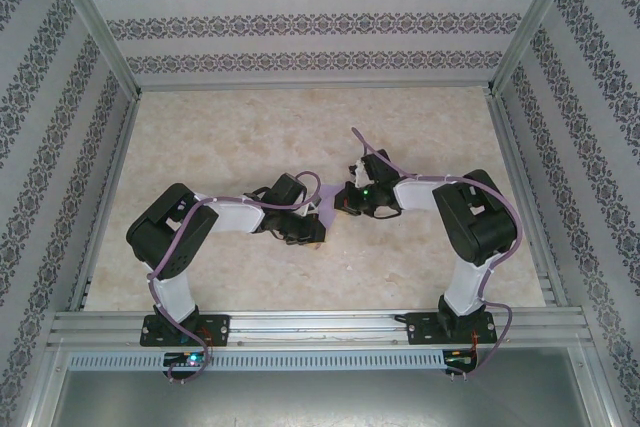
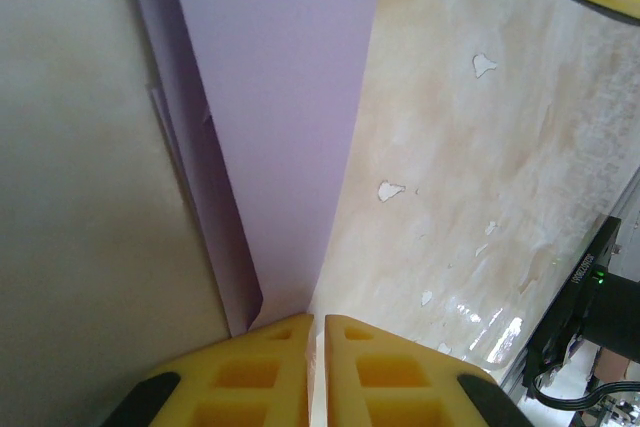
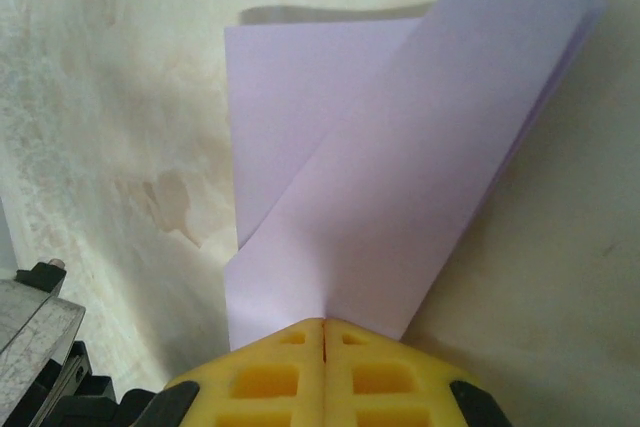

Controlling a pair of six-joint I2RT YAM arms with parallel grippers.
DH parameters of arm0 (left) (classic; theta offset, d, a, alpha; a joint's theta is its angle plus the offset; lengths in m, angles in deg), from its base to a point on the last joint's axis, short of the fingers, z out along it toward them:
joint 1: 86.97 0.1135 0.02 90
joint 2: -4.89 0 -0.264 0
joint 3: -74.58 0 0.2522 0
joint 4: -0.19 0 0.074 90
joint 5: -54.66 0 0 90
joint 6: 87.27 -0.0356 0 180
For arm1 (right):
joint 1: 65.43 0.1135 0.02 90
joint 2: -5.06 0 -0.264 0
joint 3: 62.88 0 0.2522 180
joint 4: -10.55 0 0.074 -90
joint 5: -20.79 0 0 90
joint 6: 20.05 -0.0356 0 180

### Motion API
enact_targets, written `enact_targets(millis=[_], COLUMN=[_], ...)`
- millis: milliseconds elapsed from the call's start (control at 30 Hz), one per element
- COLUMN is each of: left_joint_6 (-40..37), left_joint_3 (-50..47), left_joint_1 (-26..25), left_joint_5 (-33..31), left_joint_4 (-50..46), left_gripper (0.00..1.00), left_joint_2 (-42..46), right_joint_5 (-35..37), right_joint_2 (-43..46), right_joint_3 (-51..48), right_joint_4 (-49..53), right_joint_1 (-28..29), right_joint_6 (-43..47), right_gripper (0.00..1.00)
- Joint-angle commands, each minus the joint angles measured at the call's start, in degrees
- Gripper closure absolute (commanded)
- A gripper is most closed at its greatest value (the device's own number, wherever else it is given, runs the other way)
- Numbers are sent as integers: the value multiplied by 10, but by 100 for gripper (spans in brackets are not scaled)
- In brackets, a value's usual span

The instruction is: Fold a paper plane with a square sheet of paper (fold left side to right side)

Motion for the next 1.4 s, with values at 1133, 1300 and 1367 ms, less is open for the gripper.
enact_targets(millis=[1133, 1300, 1367], left_joint_6=[33, 38, 38], left_joint_3=[7, 3, 5], left_joint_1=[2, 1, 0], left_joint_5=[40, 55, 59], left_joint_4=[-64, -47, -45], left_gripper=[84, 84, 84], left_joint_2=[62, 52, 44], right_joint_5=[49, 53, 55], right_joint_2=[-42, -45, -45], right_joint_3=[-34, -30, -29], right_joint_4=[42, 50, 54], right_joint_1=[64, 65, 65], right_joint_6=[-16, -12, -11], right_gripper=[100, 100, 100])
